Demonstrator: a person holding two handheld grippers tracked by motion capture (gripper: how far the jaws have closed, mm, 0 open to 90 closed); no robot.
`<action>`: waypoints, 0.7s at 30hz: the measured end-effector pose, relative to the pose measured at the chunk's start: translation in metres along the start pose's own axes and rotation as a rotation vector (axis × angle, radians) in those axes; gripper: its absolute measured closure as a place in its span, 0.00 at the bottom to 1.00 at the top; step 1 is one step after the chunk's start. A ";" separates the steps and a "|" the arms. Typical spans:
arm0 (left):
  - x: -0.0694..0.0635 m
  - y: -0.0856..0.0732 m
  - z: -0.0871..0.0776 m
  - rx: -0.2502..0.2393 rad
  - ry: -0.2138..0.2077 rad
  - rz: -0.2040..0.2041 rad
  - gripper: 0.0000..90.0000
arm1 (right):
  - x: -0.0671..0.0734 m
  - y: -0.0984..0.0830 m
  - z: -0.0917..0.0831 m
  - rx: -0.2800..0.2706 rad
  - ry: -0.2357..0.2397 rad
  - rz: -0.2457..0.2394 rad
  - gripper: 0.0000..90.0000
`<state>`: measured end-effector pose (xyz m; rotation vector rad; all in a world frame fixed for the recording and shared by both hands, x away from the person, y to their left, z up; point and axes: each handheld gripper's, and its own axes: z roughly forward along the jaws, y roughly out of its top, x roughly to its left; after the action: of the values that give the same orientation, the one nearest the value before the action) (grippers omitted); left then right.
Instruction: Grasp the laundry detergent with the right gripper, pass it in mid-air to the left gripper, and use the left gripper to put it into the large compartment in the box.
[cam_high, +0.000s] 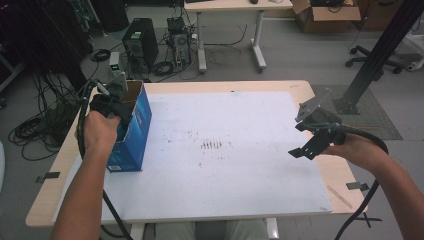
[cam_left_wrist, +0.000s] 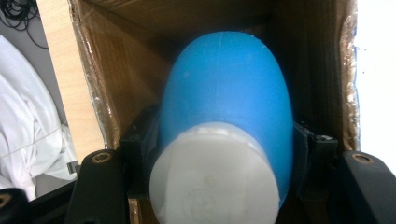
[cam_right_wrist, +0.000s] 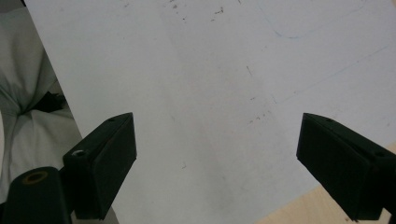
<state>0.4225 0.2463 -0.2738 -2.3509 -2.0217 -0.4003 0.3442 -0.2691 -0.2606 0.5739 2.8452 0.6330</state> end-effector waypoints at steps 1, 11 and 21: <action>0.000 0.000 0.000 -0.001 -0.001 0.000 0.43 | 0.000 0.000 0.000 -0.001 0.000 0.001 0.13; 0.001 0.002 0.002 0.003 -0.014 0.001 0.42 | 0.001 0.001 0.003 0.001 0.011 -0.003 0.13; 0.004 0.000 0.001 -0.008 -0.021 -0.005 0.41 | 0.003 -0.001 0.003 0.000 0.020 0.000 0.13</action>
<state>0.4233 0.2503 -0.2734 -2.3648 -2.0392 -0.3860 0.3422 -0.2682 -0.2640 0.5711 2.8641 0.6428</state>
